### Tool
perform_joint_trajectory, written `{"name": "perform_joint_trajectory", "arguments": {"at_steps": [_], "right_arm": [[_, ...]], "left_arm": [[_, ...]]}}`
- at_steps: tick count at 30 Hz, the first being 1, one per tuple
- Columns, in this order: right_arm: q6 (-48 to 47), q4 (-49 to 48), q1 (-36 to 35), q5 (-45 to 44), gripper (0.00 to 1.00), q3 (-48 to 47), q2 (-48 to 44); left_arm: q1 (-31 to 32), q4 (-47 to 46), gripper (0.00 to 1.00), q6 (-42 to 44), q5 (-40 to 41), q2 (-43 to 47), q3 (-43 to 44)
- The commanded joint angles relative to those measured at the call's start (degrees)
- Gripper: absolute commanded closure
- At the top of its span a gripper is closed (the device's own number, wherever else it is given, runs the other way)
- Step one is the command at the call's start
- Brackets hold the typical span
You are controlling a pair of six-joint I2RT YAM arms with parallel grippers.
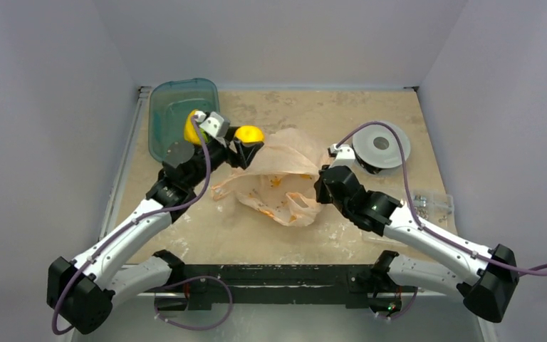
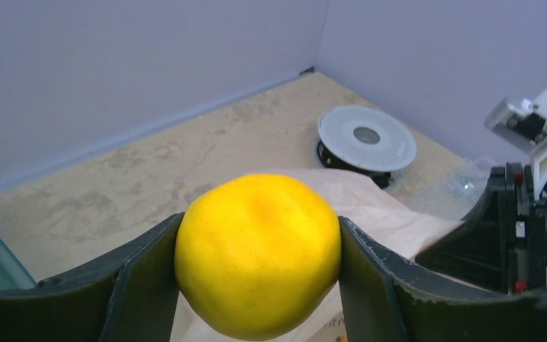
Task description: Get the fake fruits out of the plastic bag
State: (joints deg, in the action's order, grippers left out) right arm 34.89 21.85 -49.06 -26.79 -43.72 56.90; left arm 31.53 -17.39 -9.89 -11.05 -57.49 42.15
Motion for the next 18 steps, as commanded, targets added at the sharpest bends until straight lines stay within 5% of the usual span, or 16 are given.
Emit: {"name": "perform_joint_trajectory", "arguments": {"at_steps": [1, 3, 5, 8, 10, 18], "right_arm": [[0.53, 0.83, 0.19, -2.55, 1.00, -0.31, -3.46], [1.85, 2.85, 0.19, -5.92, 1.00, -0.05, -4.40], [4.67, 5.85, 0.18, -9.82, 1.00, -0.44, -4.89], [7.17, 8.95, 0.19, -13.90, 1.00, -1.02, -5.33], [6.98, 8.90, 0.19, -14.38, 1.00, -1.03, -5.84], [4.22, 8.56, 0.19, -12.18, 1.00, -1.50, -6.64]], "left_arm": [[-2.90, 4.26, 1.00, -4.33, -1.18, 2.97, 9.01], [-7.39, 4.63, 1.00, -11.49, -9.19, 4.08, 10.02], [-11.72, 11.37, 1.00, -17.36, -8.39, 4.75, 12.59], [-14.27, 35.69, 1.00, -20.03, 18.80, 2.74, 22.90], [-16.99, 43.50, 1.00, -20.23, 27.18, -0.75, 27.51], [-29.09, 44.27, 1.00, -19.27, 31.35, -15.27, 32.76]]}}
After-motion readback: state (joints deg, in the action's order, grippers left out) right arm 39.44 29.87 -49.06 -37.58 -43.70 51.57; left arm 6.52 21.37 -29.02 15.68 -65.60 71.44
